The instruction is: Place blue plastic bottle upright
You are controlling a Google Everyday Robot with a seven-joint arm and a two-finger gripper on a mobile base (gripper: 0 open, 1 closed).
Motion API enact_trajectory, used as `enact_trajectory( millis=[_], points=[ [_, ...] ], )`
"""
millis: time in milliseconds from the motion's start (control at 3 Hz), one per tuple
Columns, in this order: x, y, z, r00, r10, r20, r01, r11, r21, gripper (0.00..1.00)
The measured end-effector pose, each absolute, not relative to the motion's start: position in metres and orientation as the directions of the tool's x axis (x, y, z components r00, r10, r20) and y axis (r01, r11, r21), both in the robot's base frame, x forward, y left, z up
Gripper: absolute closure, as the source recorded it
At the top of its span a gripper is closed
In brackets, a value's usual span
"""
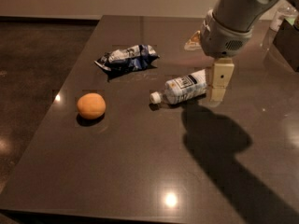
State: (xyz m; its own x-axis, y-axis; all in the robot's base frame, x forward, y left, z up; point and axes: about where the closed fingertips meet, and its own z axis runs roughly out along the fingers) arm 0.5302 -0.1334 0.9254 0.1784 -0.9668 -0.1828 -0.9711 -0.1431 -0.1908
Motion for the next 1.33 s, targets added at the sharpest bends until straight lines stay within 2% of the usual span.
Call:
enact_trajectory(
  millis=[667, 1333],
  points=[
    [0.554, -0.102, 0.892, 0.318, -0.933, -0.167, -0.946, -0.301, -0.121, 0.00],
    [0.551, -0.078, 0.865, 0.359, -0.918, -0.170, -0.933, -0.354, -0.061, 0.00]
  ],
)
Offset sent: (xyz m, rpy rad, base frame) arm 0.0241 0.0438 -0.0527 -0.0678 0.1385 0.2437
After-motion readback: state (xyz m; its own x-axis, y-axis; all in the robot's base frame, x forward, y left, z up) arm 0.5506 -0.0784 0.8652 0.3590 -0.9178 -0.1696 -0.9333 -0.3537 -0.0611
